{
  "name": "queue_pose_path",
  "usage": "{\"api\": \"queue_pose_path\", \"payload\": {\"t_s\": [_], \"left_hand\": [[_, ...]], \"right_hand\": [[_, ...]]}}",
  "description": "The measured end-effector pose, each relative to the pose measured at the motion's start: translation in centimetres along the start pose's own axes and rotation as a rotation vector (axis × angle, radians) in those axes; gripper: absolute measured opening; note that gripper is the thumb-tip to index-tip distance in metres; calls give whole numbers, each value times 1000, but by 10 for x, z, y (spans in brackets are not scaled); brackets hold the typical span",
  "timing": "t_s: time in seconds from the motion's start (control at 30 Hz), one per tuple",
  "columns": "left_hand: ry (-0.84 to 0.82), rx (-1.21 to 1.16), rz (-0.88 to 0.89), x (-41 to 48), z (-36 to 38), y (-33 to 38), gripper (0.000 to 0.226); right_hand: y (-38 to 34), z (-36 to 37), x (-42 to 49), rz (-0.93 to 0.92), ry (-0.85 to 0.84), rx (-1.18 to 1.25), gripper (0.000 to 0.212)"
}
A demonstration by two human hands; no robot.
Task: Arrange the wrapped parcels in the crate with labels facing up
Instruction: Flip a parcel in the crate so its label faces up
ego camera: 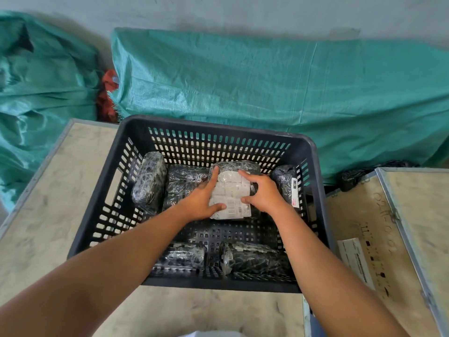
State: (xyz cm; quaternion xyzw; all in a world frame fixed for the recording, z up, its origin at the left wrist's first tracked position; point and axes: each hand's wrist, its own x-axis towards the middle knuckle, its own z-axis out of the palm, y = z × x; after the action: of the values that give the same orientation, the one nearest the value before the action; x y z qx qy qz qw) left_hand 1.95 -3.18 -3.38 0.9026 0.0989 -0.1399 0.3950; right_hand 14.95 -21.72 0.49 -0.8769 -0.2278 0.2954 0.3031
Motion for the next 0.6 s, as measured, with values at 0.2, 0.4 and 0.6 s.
{"api": "queue_pose_path", "payload": {"t_s": [0.2, 0.4, 0.6], "left_hand": [[62, 356, -104, 8, 21, 0, 115], [49, 641, -173, 16, 35, -13, 102], [-113, 659, -291, 28, 24, -13, 99]], "right_hand": [[4, 10, 4, 59, -18, -182, 93], [-3, 38, 5, 172, -183, -756, 113], [-3, 41, 4, 183, -213, -833, 99]]}}
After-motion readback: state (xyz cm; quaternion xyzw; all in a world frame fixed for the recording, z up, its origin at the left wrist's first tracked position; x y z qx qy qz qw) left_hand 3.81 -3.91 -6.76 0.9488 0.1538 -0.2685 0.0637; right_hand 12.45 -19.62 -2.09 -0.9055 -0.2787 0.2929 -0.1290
